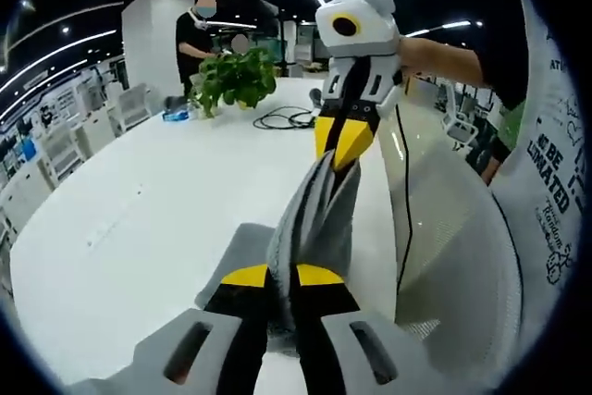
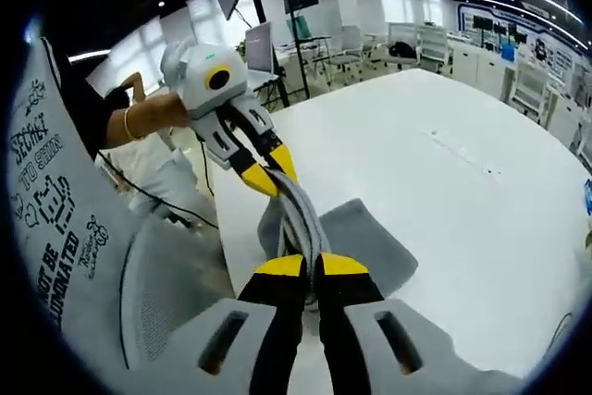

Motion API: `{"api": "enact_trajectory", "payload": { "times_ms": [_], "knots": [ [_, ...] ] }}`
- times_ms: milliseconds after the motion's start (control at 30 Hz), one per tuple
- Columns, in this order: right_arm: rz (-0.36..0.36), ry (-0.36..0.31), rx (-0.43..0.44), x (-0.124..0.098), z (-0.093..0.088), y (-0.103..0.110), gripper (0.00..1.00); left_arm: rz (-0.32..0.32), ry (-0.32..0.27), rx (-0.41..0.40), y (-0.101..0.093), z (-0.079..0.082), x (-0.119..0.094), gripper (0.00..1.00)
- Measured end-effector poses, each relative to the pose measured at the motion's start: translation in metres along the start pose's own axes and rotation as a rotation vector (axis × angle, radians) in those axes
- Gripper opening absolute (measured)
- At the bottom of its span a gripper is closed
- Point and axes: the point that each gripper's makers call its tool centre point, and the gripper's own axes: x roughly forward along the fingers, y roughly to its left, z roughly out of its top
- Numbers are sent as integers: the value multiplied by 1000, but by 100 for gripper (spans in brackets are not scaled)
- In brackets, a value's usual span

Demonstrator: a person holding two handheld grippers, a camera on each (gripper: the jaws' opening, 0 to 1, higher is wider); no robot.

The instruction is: Fold the towel on the table until its edges align and the towel forms a compact rectangular stack.

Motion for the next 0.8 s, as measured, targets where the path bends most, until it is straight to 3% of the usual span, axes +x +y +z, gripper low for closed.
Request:
{"api": "enact_trajectory", "payload": {
  "times_ms": [567, 800],
  "knots": [
    [-28, 64, 167, 49, -29, -66, 2, 21, 91, -68, 38, -36, 53, 9],
    [-30, 105, 208, 69, -49, -82, 3, 21, 146, -103, 45, -56, 72, 10]
  ]
}}
